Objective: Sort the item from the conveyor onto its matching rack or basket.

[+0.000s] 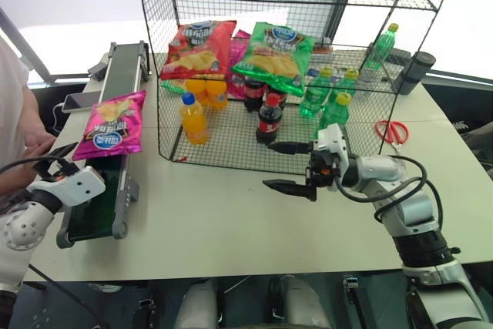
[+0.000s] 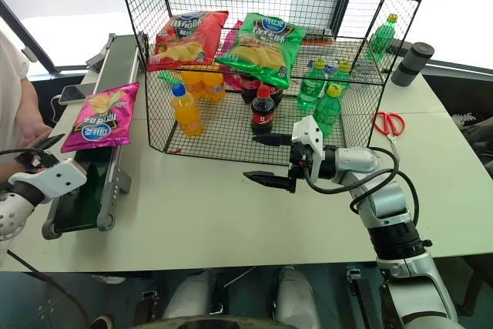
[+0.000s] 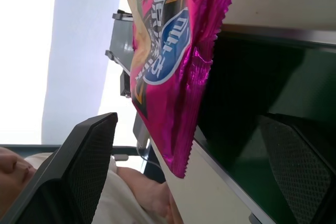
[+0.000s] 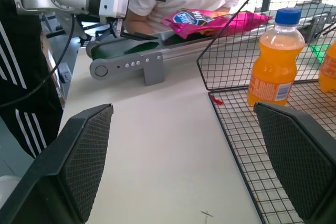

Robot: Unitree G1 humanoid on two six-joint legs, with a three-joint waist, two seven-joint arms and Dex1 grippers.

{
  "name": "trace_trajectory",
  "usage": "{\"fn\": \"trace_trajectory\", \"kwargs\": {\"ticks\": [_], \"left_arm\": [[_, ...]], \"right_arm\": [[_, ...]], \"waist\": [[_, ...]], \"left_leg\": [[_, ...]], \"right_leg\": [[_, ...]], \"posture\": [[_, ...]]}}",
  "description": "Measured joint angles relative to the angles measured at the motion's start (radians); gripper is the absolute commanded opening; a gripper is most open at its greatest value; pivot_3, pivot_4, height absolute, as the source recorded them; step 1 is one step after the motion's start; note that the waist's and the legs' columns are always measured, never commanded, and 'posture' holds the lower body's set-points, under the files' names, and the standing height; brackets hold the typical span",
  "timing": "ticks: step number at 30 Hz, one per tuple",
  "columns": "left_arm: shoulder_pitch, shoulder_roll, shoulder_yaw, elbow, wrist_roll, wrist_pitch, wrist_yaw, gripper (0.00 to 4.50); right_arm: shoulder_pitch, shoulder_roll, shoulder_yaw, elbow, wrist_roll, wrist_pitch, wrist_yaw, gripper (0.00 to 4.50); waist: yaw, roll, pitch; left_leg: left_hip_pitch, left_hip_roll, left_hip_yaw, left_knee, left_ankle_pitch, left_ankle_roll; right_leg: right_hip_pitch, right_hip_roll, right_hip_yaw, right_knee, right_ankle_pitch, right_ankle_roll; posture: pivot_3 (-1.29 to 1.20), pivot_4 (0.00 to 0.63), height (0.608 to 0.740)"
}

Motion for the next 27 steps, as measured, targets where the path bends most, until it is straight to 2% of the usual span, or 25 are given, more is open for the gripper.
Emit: {"fn": "trace_trajectory", "kwargs": {"ticks": [17,20,23,27], "left_arm": [[-0.035,0.005,-0.04,0.023,0.0,-0.024,0.006,4.5],[-0.039,0.005,-0.045,0.028,-0.001,-0.025,0.001,3.66],[-0.039,0.005,-0.052,0.032,-0.001,-0.025,-0.001,2.2],[-0.048,0.005,-0.052,0.032,-0.001,-0.025,-0.001,0.03]], "right_arm": [[0.006,-0.001,0.001,-0.003,-0.009,-0.009,-0.018,4.47],[0.006,-0.001,0.002,-0.003,-0.024,-0.011,-0.02,4.5],[0.006,0.0,0.002,-0.003,-0.033,-0.016,-0.022,4.5],[0.006,0.0,0.002,-0.003,-0.046,-0.031,-0.029,4.5]], "waist": [[0.0,0.0,0.0],[0.0,0.0,0.0],[0.0,0.0,0.0],[0.0,0.0,0.0]], "left_leg": [[0.0,0.0,0.0,0.0,0.0,0.0],[0.0,0.0,0.001,0.0,0.0,0.0],[0.0,0.0,0.001,0.0,0.0,0.0],[0.0,0.0,0.001,0.0,0.0,0.0]], "right_leg": [[0.0,0.0,0.0,0.0,0.0,0.0],[0.0,0.0,0.0,0.0,0.0,0.0],[0.0,0.0,0.0,0.0,0.0,0.0],[0.0,0.0,0.0,0.0,0.0,0.0]], "posture": [[0.0,0.15,0.74],[0.0,0.15,0.74],[0.0,0.15,0.74],[0.0,0.15,0.74]]}}
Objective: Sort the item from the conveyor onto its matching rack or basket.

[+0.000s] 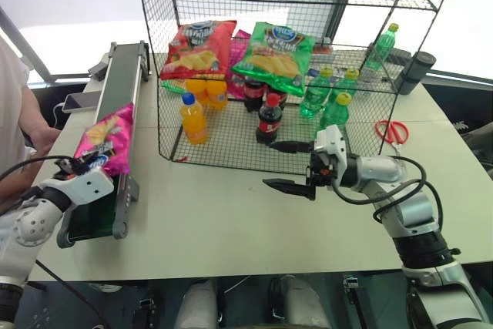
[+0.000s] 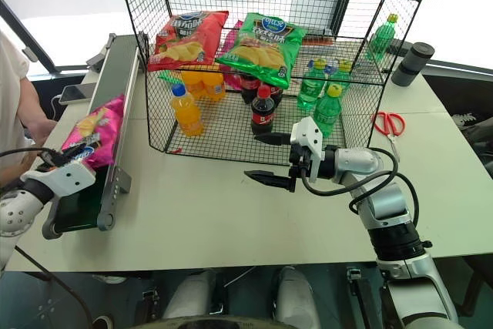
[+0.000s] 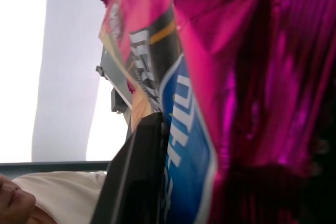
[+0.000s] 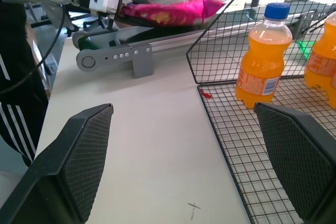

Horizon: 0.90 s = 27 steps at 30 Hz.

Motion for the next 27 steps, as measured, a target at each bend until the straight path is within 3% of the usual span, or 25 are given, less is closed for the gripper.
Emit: {"fn": "trace_trajectory", "kwargs": {"ticks": [5,9,14,18,21,24,27], "left_arm": [[-0.02,-0.01,0.006,-0.001,-0.038,0.01,-0.007,0.03],[-0.02,-0.032,0.045,-0.022,-0.202,0.03,-0.089,0.03],[0.045,-0.026,0.188,-0.202,-0.652,0.16,-0.389,0.03],[0.184,0.056,0.37,-0.392,-1.129,0.55,-0.636,0.03],[0.27,0.115,0.473,-0.498,-1.36,0.795,-0.759,0.03],[0.292,0.105,0.48,-0.553,-1.493,0.958,-0.792,0.03],[0.222,0.056,0.395,-0.626,-1.641,1.073,-0.759,0.03]], "right_arm": [[0.0,0.0,0.001,0.0,-0.02,-0.017,-0.002,4.5],[0.0,0.001,0.001,0.0,-0.026,-0.027,-0.006,4.5],[0.002,0.001,0.002,0.0,-0.028,-0.036,-0.005,4.5],[0.003,-0.005,-0.002,0.001,-0.014,-0.017,0.011,4.5],[0.001,-0.025,-0.015,-0.014,0.062,0.078,0.026,4.5],[0.005,-0.102,-0.028,-0.076,0.185,0.275,0.055,4.5],[0.024,-0.179,-0.066,-0.133,0.366,0.524,0.064,4.5]], "waist": [[0.0,0.0,0.0],[-0.001,0.0,0.0],[-0.01,0.0,0.0],[-0.023,0.0,0.001],[-0.02,0.004,0.002],[-0.013,0.004,0.003],[-0.003,0.003,0.002]], "left_leg": [[0.0,0.0,0.0,0.0,0.0,0.0],[0.0,0.0,0.0,0.0,0.0,0.0],[0.0,0.001,0.0,0.0,0.0,-0.001],[0.0,0.003,-0.001,0.0,0.001,-0.002],[0.001,0.001,-0.001,0.0,0.001,-0.002],[0.0,0.0,-0.003,0.0,0.001,-0.002],[0.0,0.0,-0.004,0.0,0.0,-0.002]], "right_leg": [[0.0,0.0,0.0,0.0,0.0,0.0],[0.0,0.0,0.0,0.0,0.0,0.0],[0.0,-0.001,0.0,0.0,0.0,0.0],[0.0,0.001,0.0,0.0,0.0,0.0],[0.001,0.002,0.0,-0.001,0.0,0.0],[0.001,0.002,0.001,-0.001,0.0,-0.001],[0.003,0.001,0.001,-0.002,0.0,-0.001]], "posture": [[0.0,0.15,0.74],[0.0,0.15,0.74],[0.0,0.15,0.74],[0.0,0.15,0.74],[0.0,0.15,0.74],[0.0,0.15,0.74],[0.0,0.15,0.74]]}}
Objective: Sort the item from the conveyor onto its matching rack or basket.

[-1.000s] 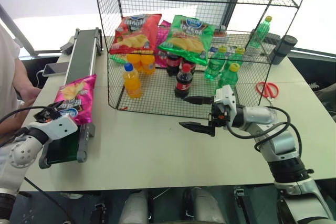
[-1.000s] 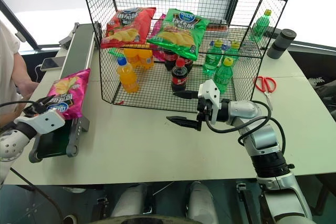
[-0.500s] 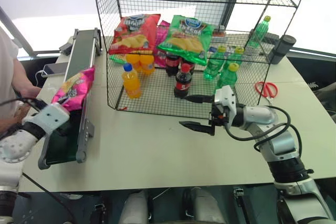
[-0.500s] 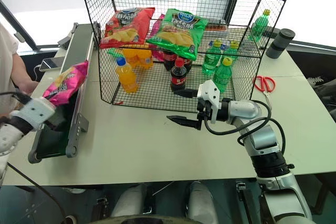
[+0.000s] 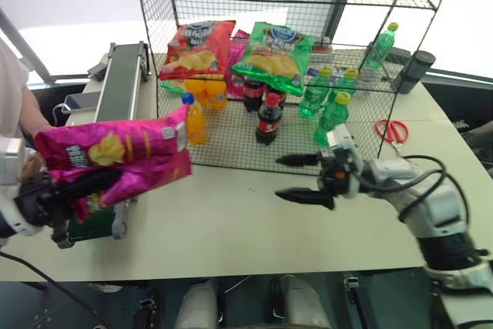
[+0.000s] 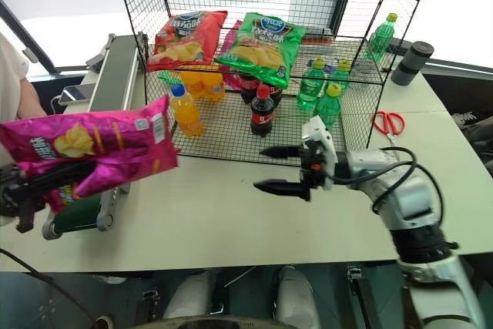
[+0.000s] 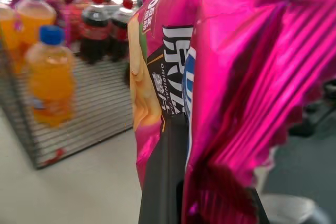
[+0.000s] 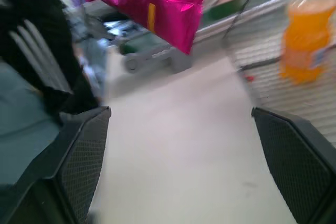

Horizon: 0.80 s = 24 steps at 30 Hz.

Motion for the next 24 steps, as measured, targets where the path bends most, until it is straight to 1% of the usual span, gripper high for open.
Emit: {"fn": "trace_trajectory", "kwargs": {"ticks": [2,3,5,7,11,16,19,22,24], "left_arm": [[-0.055,-0.034,-0.086,-0.036,-0.065,0.055,0.022,0.03],[-0.107,-0.057,-0.138,-0.038,-0.088,0.083,0.033,0.03],[-0.2,-0.107,-0.226,-0.034,-0.112,0.118,0.047,0.03],[-0.261,-0.134,-0.281,-0.015,-0.127,0.154,0.053,0.03],[-0.377,-0.169,-0.345,0.057,-0.122,0.188,0.038,0.03],[-0.463,-0.211,-0.389,0.13,-0.076,0.202,0.02,0.03],[-0.487,-0.241,-0.394,0.14,-0.046,0.198,0.018,0.03],[-0.494,-0.281,-0.396,0.141,-0.015,0.19,0.025,0.03],[-0.491,-0.289,-0.406,0.128,0.004,0.19,0.03,0.03]], "right_arm": [[-0.001,-0.001,-0.019,-0.021,0.069,0.077,-0.014,4.5],[-0.001,-0.003,-0.029,-0.022,0.09,0.106,-0.021,4.5],[-0.001,-0.007,-0.038,-0.019,0.093,0.132,-0.044,4.5],[-0.001,-0.002,-0.045,-0.017,0.107,0.156,-0.073,4.5],[-0.005,0.035,-0.085,-0.023,0.203,0.247,-0.147,4.5],[-0.049,0.078,-0.133,-0.034,0.361,0.351,-0.246,4.5],[-0.065,0.104,-0.134,-0.037,0.401,0.378,-0.296,4.5],[-0.067,0.145,-0.119,-0.034,0.402,0.386,-0.336,4.5],[-0.07,0.174,-0.109,-0.029,0.405,0.392,-0.357,4.5]], "waist": [[0.001,-0.002,-0.001],[0.002,-0.001,-0.001],[0.006,-0.002,-0.001],[0.004,-0.002,-0.001],[0.009,-0.002,-0.001],[0.007,-0.002,-0.001],[0.008,-0.003,-0.002],[0.008,-0.003,-0.002],[0.007,-0.003,-0.002]], "left_leg": [[0.0,0.0,0.0,0.0,0.0,0.0],[0.0,0.0,0.0,0.0,0.0,0.0],[0.0,0.0,0.0,0.0,0.0,0.0],[0.0,0.0,0.001,0.0,0.0,0.0],[0.0,0.0,0.001,0.0,0.001,-0.001],[0.0,0.0,0.001,0.0,0.001,-0.001],[-0.001,0.0,0.0,0.0,0.001,-0.001],[-0.001,0.0,0.0,0.0,0.001,-0.001],[-0.001,0.0,0.0,0.0,0.001,-0.001]], "right_leg": [[0.0,0.0,0.0,0.0,0.0,0.0],[0.0,0.001,0.0,0.001,0.0,0.0],[0.0,0.002,0.0,0.001,0.0,0.0],[-0.001,0.002,0.0,0.001,0.0,0.0],[-0.001,0.003,0.0,0.001,0.0,0.0],[-0.001,0.003,0.001,0.001,0.0,0.0],[-0.001,0.004,0.001,0.0,0.0,0.0],[-0.001,0.004,0.001,0.0,0.0,0.0],[-0.001,0.004,0.001,0.001,0.0,0.0]], "posture": [[0.0,0.15,0.74],[0.0,0.15,0.74],[0.0,0.15,0.74],[0.0,0.15,0.74],[0.0,0.15,0.74],[0.0,0.15,0.74],[0.0,0.15,0.74],[0.0,0.15,0.74],[0.0,0.15,0.74]]}}
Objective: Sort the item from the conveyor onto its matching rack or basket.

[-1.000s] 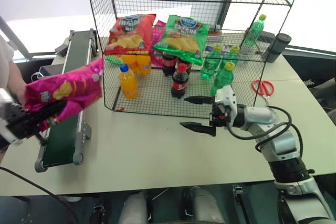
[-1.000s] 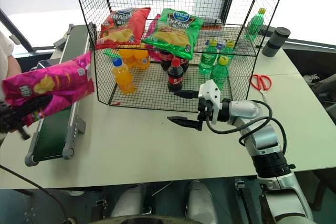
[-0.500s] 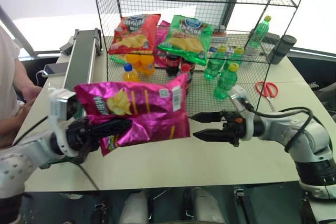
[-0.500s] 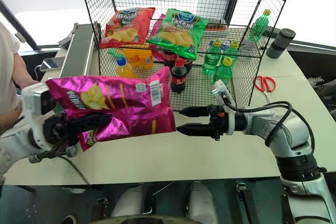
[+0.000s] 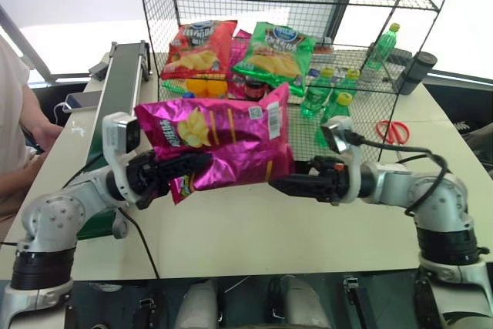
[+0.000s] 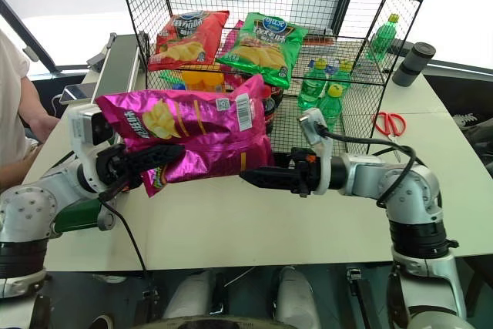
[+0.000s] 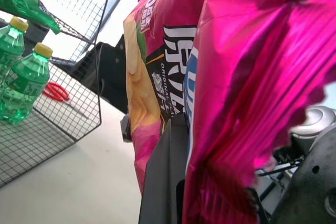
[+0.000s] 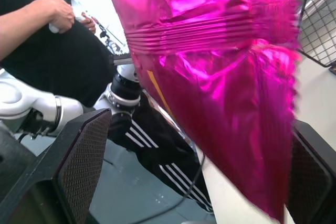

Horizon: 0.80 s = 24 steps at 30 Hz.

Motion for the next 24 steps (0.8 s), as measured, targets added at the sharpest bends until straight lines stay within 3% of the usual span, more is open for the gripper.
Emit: {"fn": "trace_trajectory", "kwargs": {"ticks": [2,12,14,20,24], "left_arm": [[0.005,-0.011,-0.003,-0.013,0.005,0.0,0.004,0.03],[0.013,-0.061,-0.004,-0.021,0.112,-0.077,0.024,0.0],[0.012,-0.068,-0.005,-0.02,0.116,-0.078,0.038,0.0],[0.019,-0.04,-0.005,0.005,0.145,-0.063,0.047,2.67],[0.065,0.007,0.001,0.009,0.182,-0.065,-0.001,4.5]], "right_arm": [[-0.008,0.008,0.001,0.006,0.005,0.003,-0.01,4.5],[-0.023,-0.008,0.03,0.019,-0.022,0.007,0.016,0.03],[-0.023,-0.009,0.031,0.019,-0.037,-0.005,0.022,0.03],[-0.001,-0.064,0.02,0.014,-0.103,-0.075,0.054,0.03],[0.092,-0.148,-0.069,-0.021,-0.125,-0.122,0.06,0.03]], "waist": [[0.0,0.0,0.0],[0.001,0.0,0.0],[0.001,0.0,0.0],[0.001,0.0,0.0],[0.004,0.0,0.0]], "left_leg": [[0.0,0.0,0.0,0.0,0.0,0.0],[0.0,0.0,0.0,0.0,0.0,0.0],[0.0,0.0,0.0,0.0,0.0,0.0],[0.0,0.0,0.0,0.0,0.0,0.0],[-0.001,-0.001,0.0,0.0,-0.001,0.001]], "right_leg": [[0.0,0.0,0.0,0.0,0.0,0.0],[0.0,0.0,0.0,0.0,0.0,0.0],[0.0,0.0,0.0,0.0,0.0,0.0],[0.0,0.0,0.0,0.0,0.0,0.0],[-0.001,-0.001,0.0,-0.001,0.0,0.0]], "posture": [[0.0,0.15,0.74],[0.0,0.15,0.74],[0.0,0.15,0.74],[0.0,0.15,0.74],[0.0,0.15,0.74]]}}
